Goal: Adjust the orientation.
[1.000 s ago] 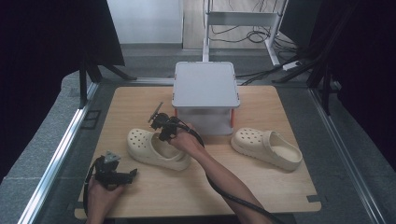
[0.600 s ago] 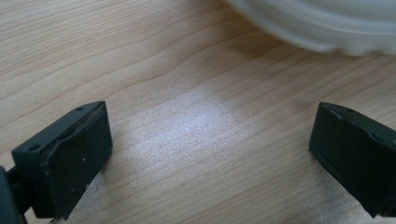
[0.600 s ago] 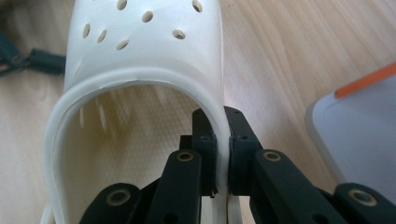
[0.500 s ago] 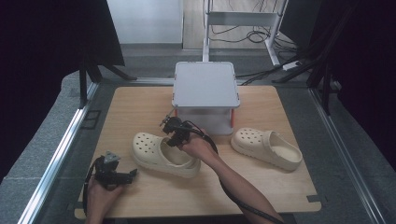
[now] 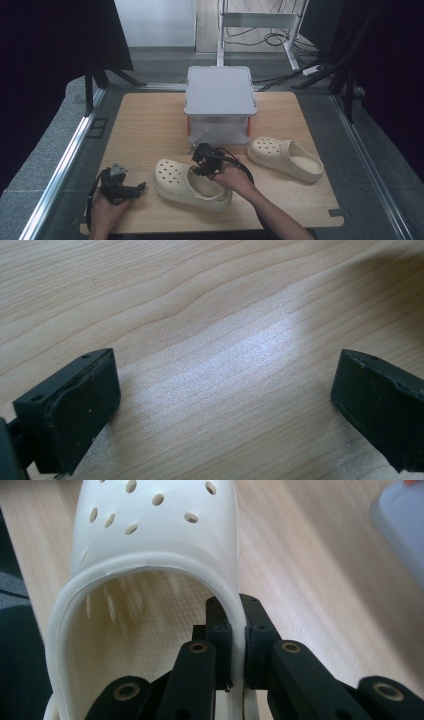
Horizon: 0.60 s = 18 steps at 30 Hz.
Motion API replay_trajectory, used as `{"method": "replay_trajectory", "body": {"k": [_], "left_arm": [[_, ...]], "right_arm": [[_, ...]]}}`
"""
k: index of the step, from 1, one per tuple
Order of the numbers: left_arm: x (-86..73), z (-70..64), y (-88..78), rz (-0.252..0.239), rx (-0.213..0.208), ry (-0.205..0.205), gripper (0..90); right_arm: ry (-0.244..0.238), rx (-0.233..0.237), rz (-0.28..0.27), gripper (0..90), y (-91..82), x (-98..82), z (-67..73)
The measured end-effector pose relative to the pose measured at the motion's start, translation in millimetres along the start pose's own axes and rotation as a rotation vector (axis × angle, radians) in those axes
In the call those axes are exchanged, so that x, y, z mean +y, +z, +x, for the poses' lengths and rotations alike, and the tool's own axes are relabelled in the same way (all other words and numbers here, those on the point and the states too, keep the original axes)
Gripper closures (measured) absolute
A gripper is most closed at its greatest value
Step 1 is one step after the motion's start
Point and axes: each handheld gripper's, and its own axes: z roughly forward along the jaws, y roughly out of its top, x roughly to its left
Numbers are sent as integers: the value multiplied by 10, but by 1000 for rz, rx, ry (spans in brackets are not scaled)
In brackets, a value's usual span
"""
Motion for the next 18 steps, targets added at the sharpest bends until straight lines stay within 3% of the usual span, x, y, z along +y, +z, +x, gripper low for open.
{"method": "replay_trajectory", "body": {"k": [2,3,11,18], "left_arm": [[0,0,0,0,0,0,0],[0,0,0,0,0,1,0],[0,-2,-1,1,0,-3,0],[0,-3,-1,1,0,-1,0]], "right_arm": [[8,-3,3,847,-6,-47,14],[34,-5,6,847,-19,-156,25],[127,-20,-17,847,-52,-484,69],[156,-25,-30,846,-27,-607,169]]}}
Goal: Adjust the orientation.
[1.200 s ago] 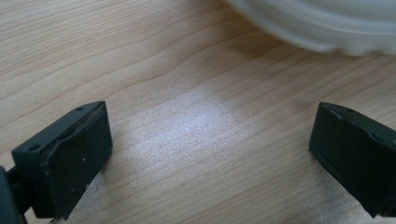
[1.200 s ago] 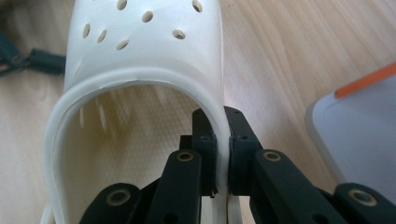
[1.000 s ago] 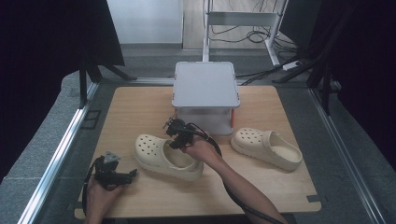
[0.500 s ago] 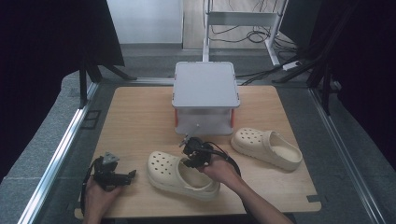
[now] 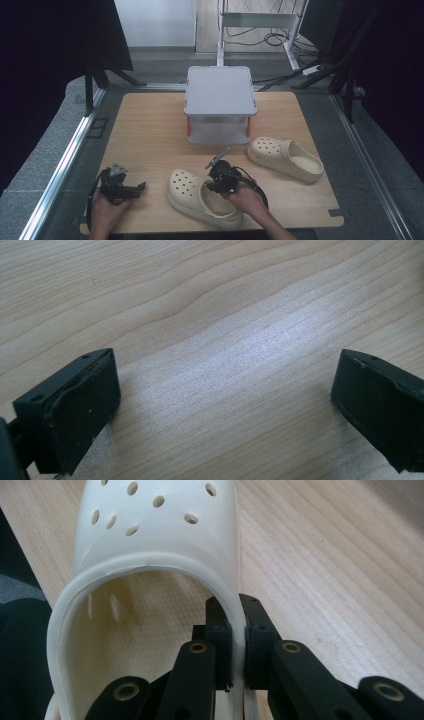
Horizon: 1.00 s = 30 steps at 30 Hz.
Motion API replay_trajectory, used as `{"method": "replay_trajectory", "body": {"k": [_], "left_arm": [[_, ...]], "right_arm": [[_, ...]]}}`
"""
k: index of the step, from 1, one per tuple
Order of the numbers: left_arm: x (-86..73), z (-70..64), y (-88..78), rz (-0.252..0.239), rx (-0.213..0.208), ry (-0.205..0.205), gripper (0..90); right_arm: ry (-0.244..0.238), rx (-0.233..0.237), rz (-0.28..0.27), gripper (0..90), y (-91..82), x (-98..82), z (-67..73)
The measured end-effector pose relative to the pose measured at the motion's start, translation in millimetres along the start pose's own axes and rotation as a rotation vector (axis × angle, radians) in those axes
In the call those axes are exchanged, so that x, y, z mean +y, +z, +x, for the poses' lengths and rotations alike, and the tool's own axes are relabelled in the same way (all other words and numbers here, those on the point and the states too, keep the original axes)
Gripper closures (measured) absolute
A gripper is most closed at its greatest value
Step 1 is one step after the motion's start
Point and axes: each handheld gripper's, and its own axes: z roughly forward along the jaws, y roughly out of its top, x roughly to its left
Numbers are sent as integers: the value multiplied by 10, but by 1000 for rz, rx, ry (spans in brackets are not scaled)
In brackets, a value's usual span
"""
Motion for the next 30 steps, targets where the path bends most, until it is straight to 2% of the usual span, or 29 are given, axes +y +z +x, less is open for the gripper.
{"method": "replay_trajectory", "body": {"k": [9,15,19,22,23,24,26,28,29,30], "left_arm": [[0,0,0,0,0,0,0],[0,0,0,0,0,0,0],[2,-1,2,0,2,-1,0],[1,-2,3,-1,2,-1,0],[2,-1,2,0,2,-1,0],[2,-2,3,-1,3,-1,0],[2,-2,3,0,2,-1,0],[3,-1,3,0,3,-1,0],[3,-2,3,0,3,-1,0],[3,-2,3,0,3,-1,0]], "right_arm": [[-18,-13,-9,837,28,-56,72],[-54,16,-17,793,1,-68,58],[-59,65,-43,675,-111,-63,30],[-90,63,-50,590,-214,-54,15],[-90,63,-50,590,-214,-54,15],[-104,70,-56,521,-289,-50,-12],[-120,58,-64,466,-338,-52,-42],[-122,56,-63,435,-363,-55,-61],[-126,46,-65,381,-410,-75,-109],[-126,46,-65,381,-410,-75,-109]]}}
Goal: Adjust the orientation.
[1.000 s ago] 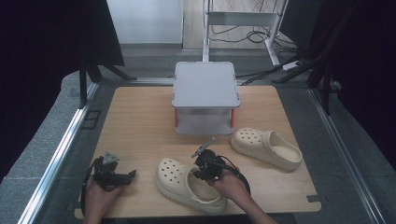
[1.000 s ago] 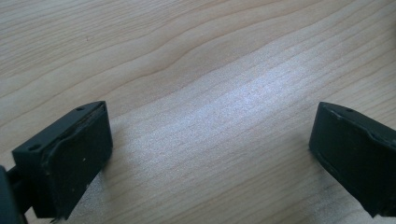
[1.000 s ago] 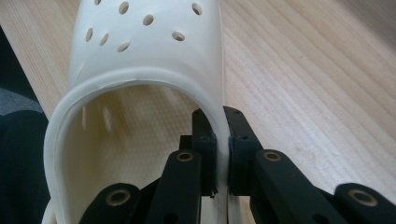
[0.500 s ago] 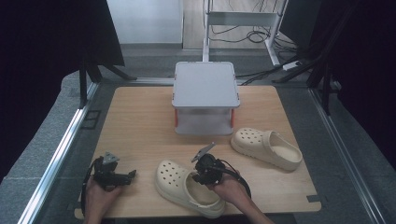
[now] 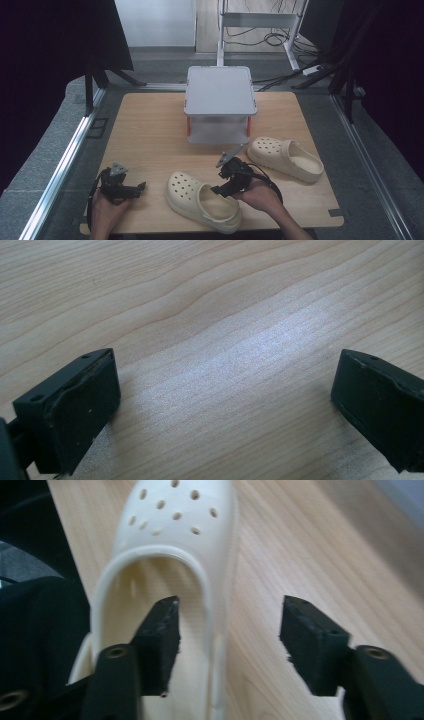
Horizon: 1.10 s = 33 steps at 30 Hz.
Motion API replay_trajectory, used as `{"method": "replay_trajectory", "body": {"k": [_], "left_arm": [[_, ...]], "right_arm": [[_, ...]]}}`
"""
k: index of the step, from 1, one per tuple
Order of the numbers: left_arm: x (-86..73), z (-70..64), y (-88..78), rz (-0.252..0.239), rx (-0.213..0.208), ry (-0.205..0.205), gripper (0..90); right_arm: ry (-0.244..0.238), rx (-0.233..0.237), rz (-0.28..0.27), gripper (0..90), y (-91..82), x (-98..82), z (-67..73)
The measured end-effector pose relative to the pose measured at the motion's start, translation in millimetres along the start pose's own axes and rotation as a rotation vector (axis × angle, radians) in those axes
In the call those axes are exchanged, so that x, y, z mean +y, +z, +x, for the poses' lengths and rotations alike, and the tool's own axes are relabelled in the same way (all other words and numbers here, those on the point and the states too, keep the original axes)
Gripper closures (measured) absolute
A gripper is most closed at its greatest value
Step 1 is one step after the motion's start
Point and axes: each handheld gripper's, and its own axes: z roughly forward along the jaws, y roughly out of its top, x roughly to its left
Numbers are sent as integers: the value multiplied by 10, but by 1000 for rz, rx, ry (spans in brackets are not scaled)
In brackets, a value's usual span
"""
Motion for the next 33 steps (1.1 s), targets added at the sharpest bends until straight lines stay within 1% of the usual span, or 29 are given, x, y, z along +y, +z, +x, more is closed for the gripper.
{"method": "replay_trajectory", "body": {"k": [1,2,4,6,8,10,12,15,19,20,23,28,30,33], "left_arm": [[0,0,0,0,0,0,0],[0,0,0,0,0,0,0],[0,0,0,0,0,0,0],[1,0,1,0,0,0,0],[0,0,1,-1,1,0,0],[1,-1,1,-1,2,0,0],[0,-1,1,-1,1,0,0],[0,-1,1,-1,1,0,0],[0,-1,1,-1,1,0,0],[1,-1,1,-1,2,0,0],[0,-1,1,-1,1,0,0],[0,-2,1,-1,2,0,0],[0,-2,1,-1,2,0,0],[0,-1,1,-1,1,0,0]], "right_arm": [[-5,-6,-1,363,-18,-15,-23],[-12,-14,-6,325,-33,-33,-45],[-12,-37,-6,285,-62,-81,-96],[-17,-49,-8,237,-81,-130,-148],[-8,-52,-10,219,-97,-180,-196],[-12,-40,-18,182,-111,-238,-244],[-15,-53,-24,141,-127,-302,-290],[-2,-59,-31,136,-162,-377,-352],[16,-86,-38,128,-231,-496,-453],[25,-92,-41,114,-259,-540,-483],[38,-123,-48,106,-345,-654,-561],[96,-170,-60,113,-563,-859,-690],[118,-190,-61,129,-662,-928,-736],[164,-215,-66,138,-815,-1023,-789]]}}
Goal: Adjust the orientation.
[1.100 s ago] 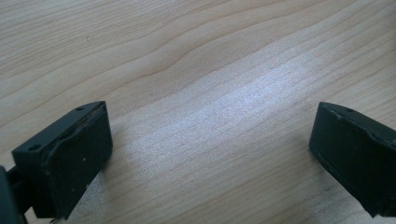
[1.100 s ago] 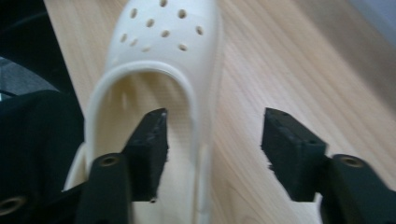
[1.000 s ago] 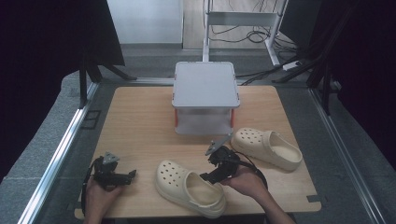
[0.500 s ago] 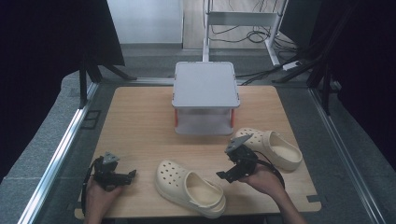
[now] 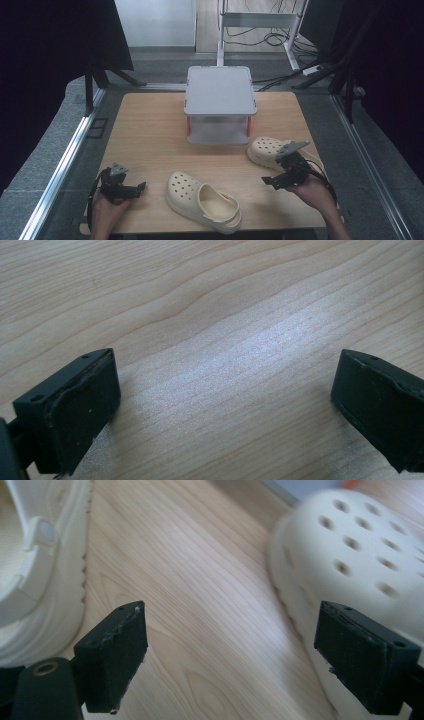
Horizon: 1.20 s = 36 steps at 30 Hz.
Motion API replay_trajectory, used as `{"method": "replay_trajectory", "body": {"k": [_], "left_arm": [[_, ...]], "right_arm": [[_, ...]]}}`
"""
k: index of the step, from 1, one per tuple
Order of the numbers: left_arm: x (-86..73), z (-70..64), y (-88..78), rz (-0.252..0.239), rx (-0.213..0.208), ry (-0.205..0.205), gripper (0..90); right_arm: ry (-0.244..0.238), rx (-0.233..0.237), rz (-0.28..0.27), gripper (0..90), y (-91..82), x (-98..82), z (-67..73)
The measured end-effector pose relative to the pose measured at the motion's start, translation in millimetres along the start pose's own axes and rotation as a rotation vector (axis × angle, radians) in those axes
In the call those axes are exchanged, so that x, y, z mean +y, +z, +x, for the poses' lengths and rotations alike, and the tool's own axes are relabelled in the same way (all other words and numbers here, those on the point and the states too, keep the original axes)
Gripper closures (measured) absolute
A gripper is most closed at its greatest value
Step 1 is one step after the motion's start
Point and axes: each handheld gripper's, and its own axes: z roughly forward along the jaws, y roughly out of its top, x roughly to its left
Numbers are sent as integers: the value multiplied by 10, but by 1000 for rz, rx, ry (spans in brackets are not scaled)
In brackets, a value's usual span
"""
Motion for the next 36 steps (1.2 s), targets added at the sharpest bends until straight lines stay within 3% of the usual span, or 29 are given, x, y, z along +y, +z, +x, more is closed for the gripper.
{"method": "replay_trajectory", "body": {"k": [7,10,12,14,22,27,31,33,36], "left_arm": [[1,0,2,-1,1,0,0],[3,1,3,-1,0,-1,0],[5,0,3,1,2,0,0],[5,-1,5,-1,2,-1,0],[5,-1,6,-1,2,-1,0],[5,-1,5,-1,2,-1,0],[5,-1,5,0,3,-1,0],[5,-1,6,-1,2,-1,0],[6,-1,5,0,4,-1,0]], "right_arm": [[49,-56,40,143,-283,-125,-264],[44,-91,70,147,-347,-147,-386],[56,-101,84,196,-354,-154,-475],[71,-88,91,258,-320,-161,-558],[56,-37,142,455,-34,-147,-781],[-13,-12,178,532,88,-84,-847],[-56,41,192,656,140,-37,-868],[-66,22,212,733,164,-13,-858],[-74,1,219,752,164,1,-835]]}}
